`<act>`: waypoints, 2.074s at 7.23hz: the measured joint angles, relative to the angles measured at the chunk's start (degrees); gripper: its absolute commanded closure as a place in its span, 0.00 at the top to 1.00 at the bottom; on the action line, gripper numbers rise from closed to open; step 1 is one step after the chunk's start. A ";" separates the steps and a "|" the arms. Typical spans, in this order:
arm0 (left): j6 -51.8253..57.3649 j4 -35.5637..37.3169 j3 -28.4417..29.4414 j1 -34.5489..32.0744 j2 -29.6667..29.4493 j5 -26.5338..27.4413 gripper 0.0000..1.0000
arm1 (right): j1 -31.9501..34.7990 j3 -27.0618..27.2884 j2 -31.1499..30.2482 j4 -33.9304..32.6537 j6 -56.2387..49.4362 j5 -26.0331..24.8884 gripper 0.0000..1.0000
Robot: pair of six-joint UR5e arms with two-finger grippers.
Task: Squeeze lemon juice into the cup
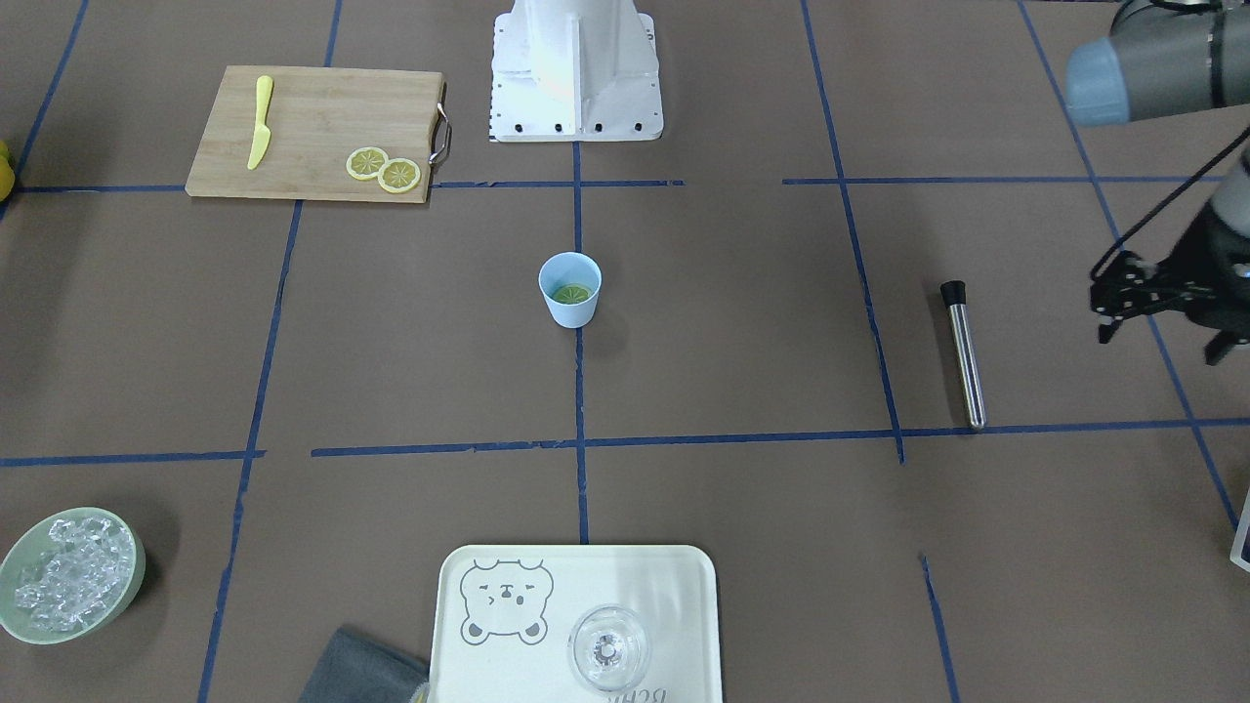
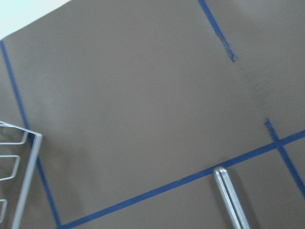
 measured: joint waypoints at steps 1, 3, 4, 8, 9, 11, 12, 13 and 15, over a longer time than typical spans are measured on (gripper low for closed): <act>9.30 3.18 0.56 -6.11 0.46 -0.56 1.00 | 0.00 -0.04 0.00 0.00 -0.01 0.00 1.00; 22.36 5.79 2.42 -16.62 7.11 -4.21 1.00 | 0.00 -0.15 -0.17 0.00 -0.02 -0.06 1.00; 24.40 5.76 4.72 -19.64 11.80 -10.03 1.00 | 0.00 -0.26 -0.41 0.00 0.05 -0.06 1.00; 25.36 1.58 6.04 -22.85 21.06 -18.28 1.00 | 0.00 -0.29 -0.33 -0.09 0.38 0.79 1.00; 25.44 1.31 6.34 -22.92 21.04 -18.28 1.00 | 0.00 -0.20 -0.21 -0.10 0.56 1.40 1.00; 24.60 0.76 8.89 -22.75 19.23 -18.07 1.00 | 0.00 -0.23 -0.07 -0.29 0.65 1.59 1.00; 22.76 0.51 9.49 -22.70 18.56 -17.99 1.00 | 0.00 -0.23 -0.05 -0.40 0.66 1.64 1.00; 20.77 0.34 9.57 -22.68 18.14 -17.59 1.00 | 0.00 -0.17 -0.14 -0.45 0.65 1.74 1.00; 19.81 0.12 9.48 -22.77 17.86 -16.51 1.00 | 0.00 -0.25 -0.60 -0.43 0.53 1.91 1.00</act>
